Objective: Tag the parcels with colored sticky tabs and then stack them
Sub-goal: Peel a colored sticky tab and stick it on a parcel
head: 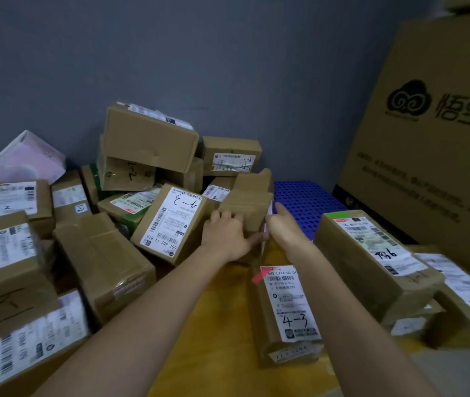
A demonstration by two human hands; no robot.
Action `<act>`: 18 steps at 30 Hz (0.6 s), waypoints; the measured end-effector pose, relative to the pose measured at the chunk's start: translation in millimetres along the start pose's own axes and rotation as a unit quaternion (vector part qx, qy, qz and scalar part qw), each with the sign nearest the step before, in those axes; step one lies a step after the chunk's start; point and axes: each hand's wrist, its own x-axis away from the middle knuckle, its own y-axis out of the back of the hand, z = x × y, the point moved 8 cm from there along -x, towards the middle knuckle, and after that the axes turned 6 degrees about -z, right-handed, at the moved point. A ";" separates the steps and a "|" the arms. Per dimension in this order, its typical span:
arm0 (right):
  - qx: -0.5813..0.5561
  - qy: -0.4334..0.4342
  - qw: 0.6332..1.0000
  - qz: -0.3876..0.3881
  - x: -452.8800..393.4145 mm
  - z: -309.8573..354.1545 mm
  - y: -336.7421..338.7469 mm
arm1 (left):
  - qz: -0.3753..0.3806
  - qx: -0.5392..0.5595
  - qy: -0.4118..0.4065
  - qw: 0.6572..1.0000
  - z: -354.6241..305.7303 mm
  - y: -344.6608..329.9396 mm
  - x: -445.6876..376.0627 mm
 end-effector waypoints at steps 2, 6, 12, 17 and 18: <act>-0.063 -0.022 0.998 -0.011 0.8 0.7 2.8 | -0.019 0.004 0.036 0.999 -0.3 0.4 -1.7; -0.064 -0.050 0.996 -0.038 -3.7 -6.9 6.8 | -0.053 0.105 0.107 0.987 2.2 2.3 -2.3; -0.087 -0.151 0.985 -0.014 -6.0 -28.1 -5.8 | -0.057 0.271 0.163 0.947 18.9 -0.6 3.6; -0.118 0.054 0.988 -0.079 13.4 22.3 12.7 | -0.082 0.517 0.142 0.840 23.2 22.1 20.1; -0.133 0.094 0.984 -0.074 22.4 33.0 16.0 | -0.088 0.555 0.149 0.814 27.6 26.9 22.0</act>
